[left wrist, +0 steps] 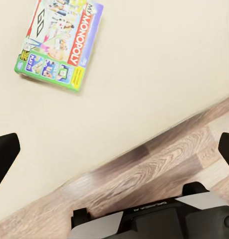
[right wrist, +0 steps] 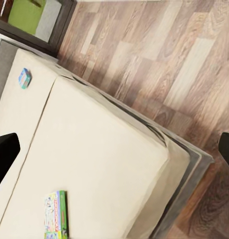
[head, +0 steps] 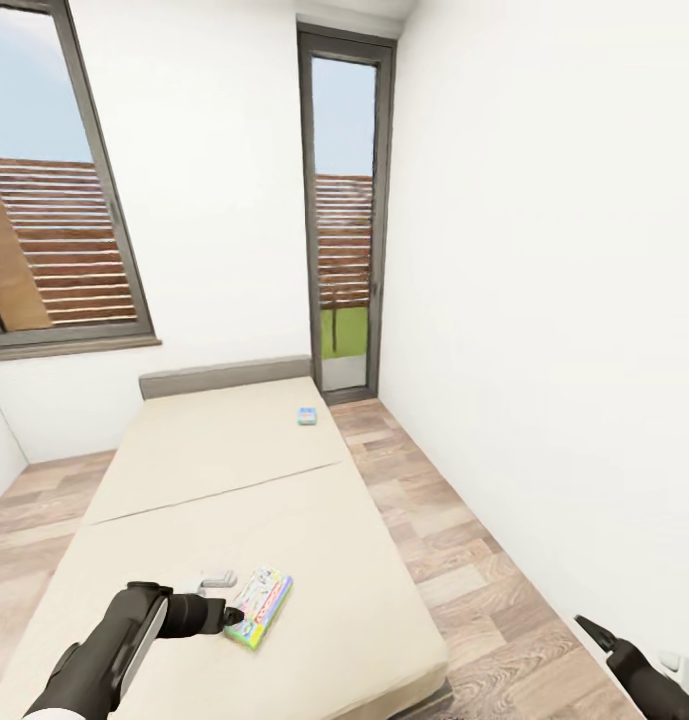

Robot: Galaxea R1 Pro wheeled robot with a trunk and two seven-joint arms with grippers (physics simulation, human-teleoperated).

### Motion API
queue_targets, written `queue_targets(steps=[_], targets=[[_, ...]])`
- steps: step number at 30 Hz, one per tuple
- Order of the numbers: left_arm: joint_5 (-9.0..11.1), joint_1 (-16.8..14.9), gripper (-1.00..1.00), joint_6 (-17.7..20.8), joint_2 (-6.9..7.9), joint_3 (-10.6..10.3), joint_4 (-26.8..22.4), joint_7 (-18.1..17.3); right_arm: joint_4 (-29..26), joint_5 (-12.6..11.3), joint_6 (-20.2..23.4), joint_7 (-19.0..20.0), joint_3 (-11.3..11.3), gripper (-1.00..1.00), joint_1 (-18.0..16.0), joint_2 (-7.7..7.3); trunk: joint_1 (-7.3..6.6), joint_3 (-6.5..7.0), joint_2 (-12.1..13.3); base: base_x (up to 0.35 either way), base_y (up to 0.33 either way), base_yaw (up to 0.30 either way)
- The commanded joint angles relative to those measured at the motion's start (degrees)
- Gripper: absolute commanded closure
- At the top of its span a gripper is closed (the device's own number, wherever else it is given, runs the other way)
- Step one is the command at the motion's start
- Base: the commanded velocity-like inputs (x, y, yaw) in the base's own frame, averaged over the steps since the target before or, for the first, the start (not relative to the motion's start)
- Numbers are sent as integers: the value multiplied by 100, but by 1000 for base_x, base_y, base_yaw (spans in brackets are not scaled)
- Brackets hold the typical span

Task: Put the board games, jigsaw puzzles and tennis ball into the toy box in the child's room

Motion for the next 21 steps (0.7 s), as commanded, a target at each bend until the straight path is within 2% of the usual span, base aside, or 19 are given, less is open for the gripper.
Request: queue_targets(steps=[1, 7, 17, 20, 21], targets=[[-45, -1, -100, 21, -2, 15, -7, -47, -4, -12, 41, -32, 19, -100, -8, 1, 4, -10, -10, 50, 43, -280], [-45, -3, -100, 25, -3, 10, -7, -46, -23, -12, 132, -377, 246, -100, -10, 2, 4, -10, -10, 4, 17, -280], [-45, -4, -100, 26, -3, 16, -7, -43, -36, -7, 178, -473, 344, -100, -10, 16, 4, -10, -10, -95, 65, -280], [-45, -5, -100, 23, -3, 19, -7, -39, -93, 1, 196, -496, 539, -100, -13, 17, 4, -10, -10, -18, 13, -280], [-45, -4, -100, 22, -2, 24, -7, -35, -137, 21, 216, -570, 698, -100, -18, 14, 4, -10, -10, -9, 7, -280]])
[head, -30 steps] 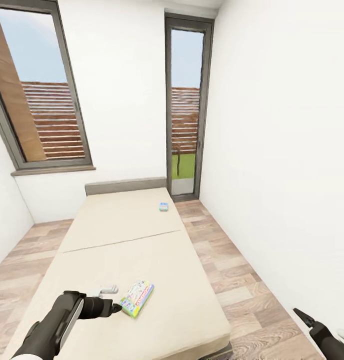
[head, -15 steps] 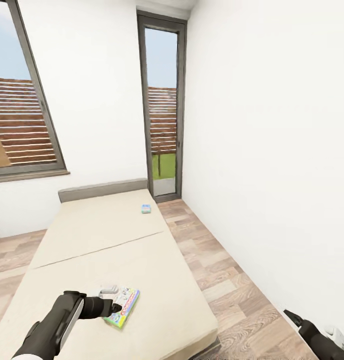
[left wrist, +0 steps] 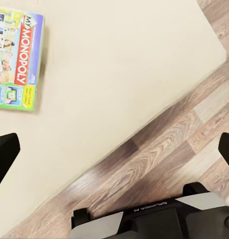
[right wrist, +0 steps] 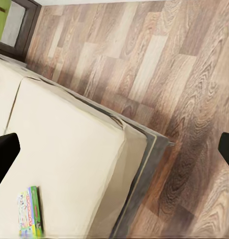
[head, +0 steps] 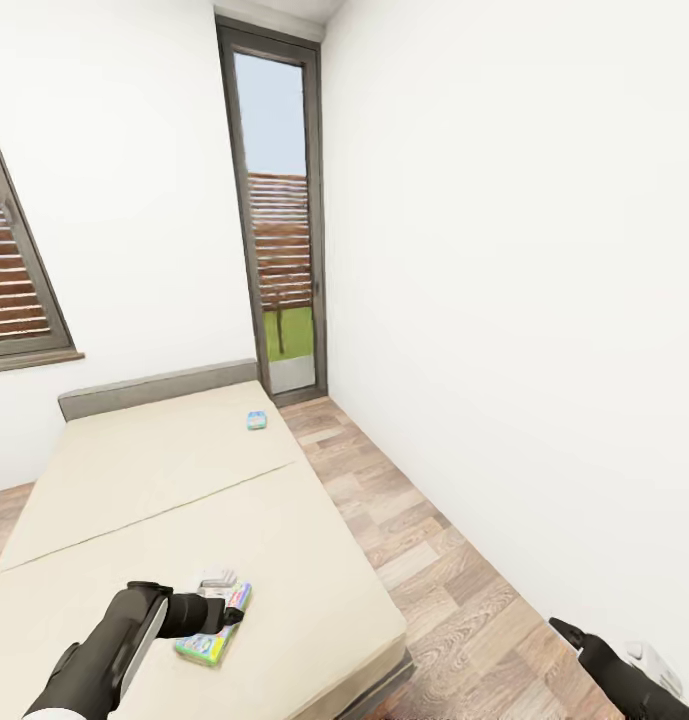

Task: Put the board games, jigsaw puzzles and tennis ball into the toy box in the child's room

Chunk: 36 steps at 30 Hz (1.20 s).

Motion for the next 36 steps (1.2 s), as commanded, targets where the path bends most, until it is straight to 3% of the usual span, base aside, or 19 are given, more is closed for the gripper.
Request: queue_targets(steps=[1, 6, 9, 11, 13, 15, 19, 22, 28, 36], targets=[[-44, -1, -100, 22, -2, 18, -8, -46, -18, 30, 42, -50, 80, -100, -14, -3, 3, -10, -11, -7, 5, -280], [-37, 0, -100, 34, -3, 25, -8, -33, -167, 233, 113, -861, 535, -100, -254, -6, 3, -10, -11, -4, 3, -265], [-18, -3, -100, 43, 1, 78, -8, -19, -316, 324, 312, -1746, 963, -100, -675, 20, 3, -10, -11, -1, 1, -112], [-12, -4, -100, 46, 1, 162, -7, -17, -347, 343, 415, -2091, 1190, -100, -865, 35, 3, -10, -11, 0, 0, -49], [-3, -11, -100, 51, -1, 469, -6, -10, -372, 359, 576, -2759, 1716, -100, -1213, 59, 3, -10, -11, 0, 0, -25], [4, -23, -100, 57, -4, 775, -3, -4, -369, 359, 628, -3230, 2101, -100, -1413, 72, 3, -10, -11, 0, 0, -13], [-12, -170, -100, 71, -19, 1139, 4, 91, -342, 326, 640, -3866, 2645, -100, -1589, 112, 3, -10, -11, 0, 0, -5], [-26, -254, -100, 56, -27, 1225, 36, 304, -244, 308, 636, -4008, 2797, -100, -1631, 127, 3, -10, -11, 0, 0, -2], [-3, -303, -100, 33, -22, 1277, 32, 800, -228, 310, 630, -4096, 2898, -100, -1655, 135, 3, -10, -11, 0, 0, 0], [23, -315, -100, 43, -23, 1294, -4, 917, -416, 286, 624, -4094, 2884, -100, -1636, 129, 3, -10, -11, 0, 0, 29]])
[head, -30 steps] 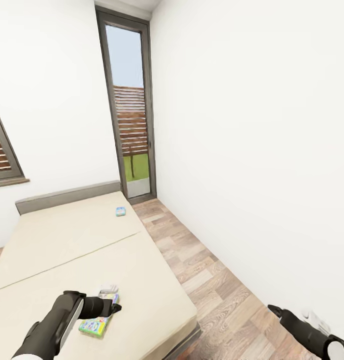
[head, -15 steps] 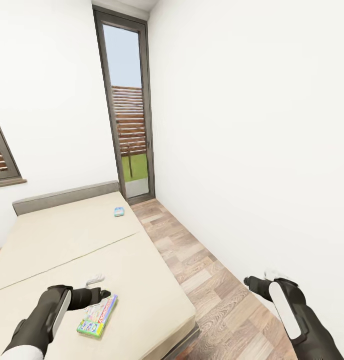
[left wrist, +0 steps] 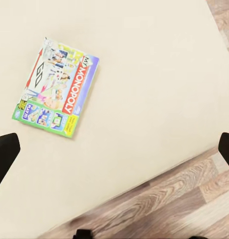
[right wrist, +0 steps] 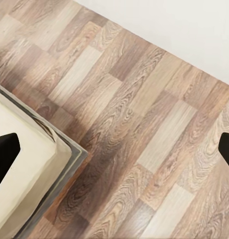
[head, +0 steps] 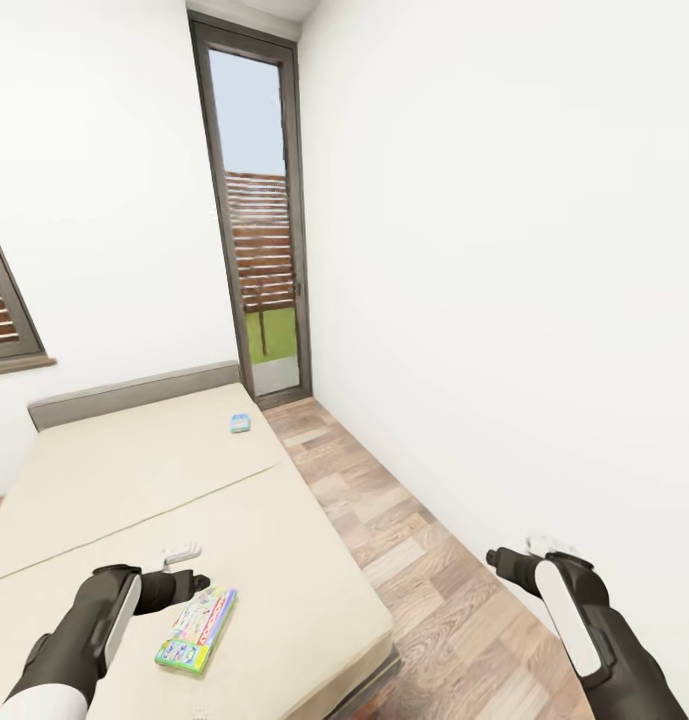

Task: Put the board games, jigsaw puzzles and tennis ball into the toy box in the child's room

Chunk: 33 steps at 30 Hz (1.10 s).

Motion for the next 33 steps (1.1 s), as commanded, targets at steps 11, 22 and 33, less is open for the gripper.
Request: queue_targets(steps=[11, 22, 33], targets=[[-38, -7, -100, 40, -26, 20, -8, -5, -119, -58, 31, -61, 178, -100, 8, 40, 4, -10, -11, -12, 0, 258], [-38, -4, -100, 22, -43, 13, -9, 3, -123, -57, 42, -61, 245, -100, 0, 50, 4, -12, -11, 17, -2, 293], [-33, -5, -100, 26, -44, 14, -9, -14, -123, -58, 47, -61, 249, -100, -1, 50, 4, -34, -11, 58, -75, 294]])
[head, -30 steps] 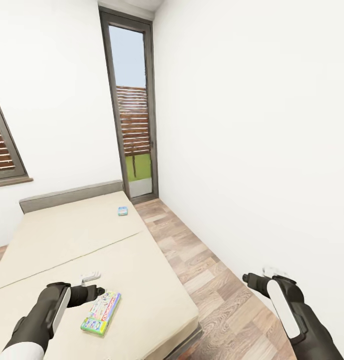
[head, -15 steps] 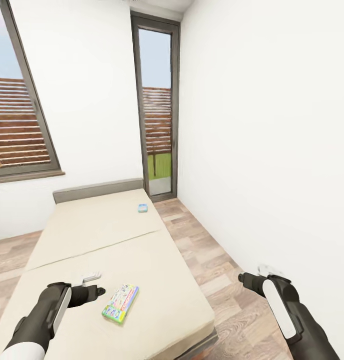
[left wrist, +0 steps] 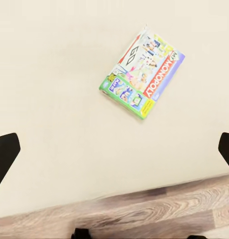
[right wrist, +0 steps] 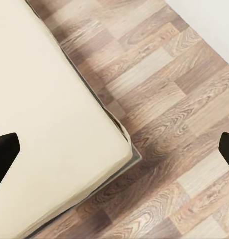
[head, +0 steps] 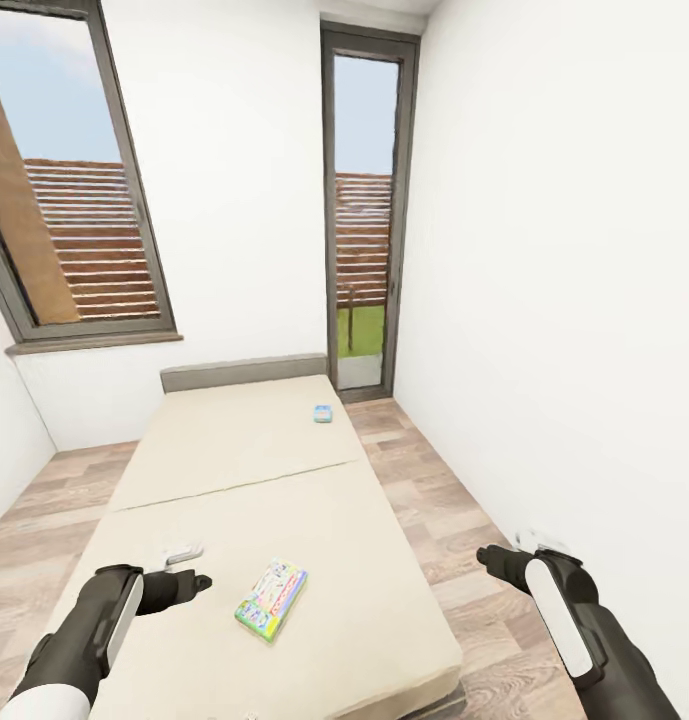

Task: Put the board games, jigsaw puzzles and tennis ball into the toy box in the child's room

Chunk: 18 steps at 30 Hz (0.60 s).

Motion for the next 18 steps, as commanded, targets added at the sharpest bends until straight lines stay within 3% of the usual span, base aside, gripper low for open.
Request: queue_targets(steps=[1, 8, 18], targets=[[-40, -7, -100, 23, -4, 12, -3, -40, -8, -62, 13, -50, 0, -100, -3, -3, 4, -15, -12, 8, -16, 292], [-38, -7, -100, 20, -4, 13, -3, -45, -8, -62, 8, -46, 1, -100, -1, -3, 4, -41, -12, 36, -23, 236], [-37, -9, -100, 30, -11, 11, -7, -57, -12, -62, 1, -49, 12, -100, 6, -3, 4, -51, -12, 50, -54, 38]])
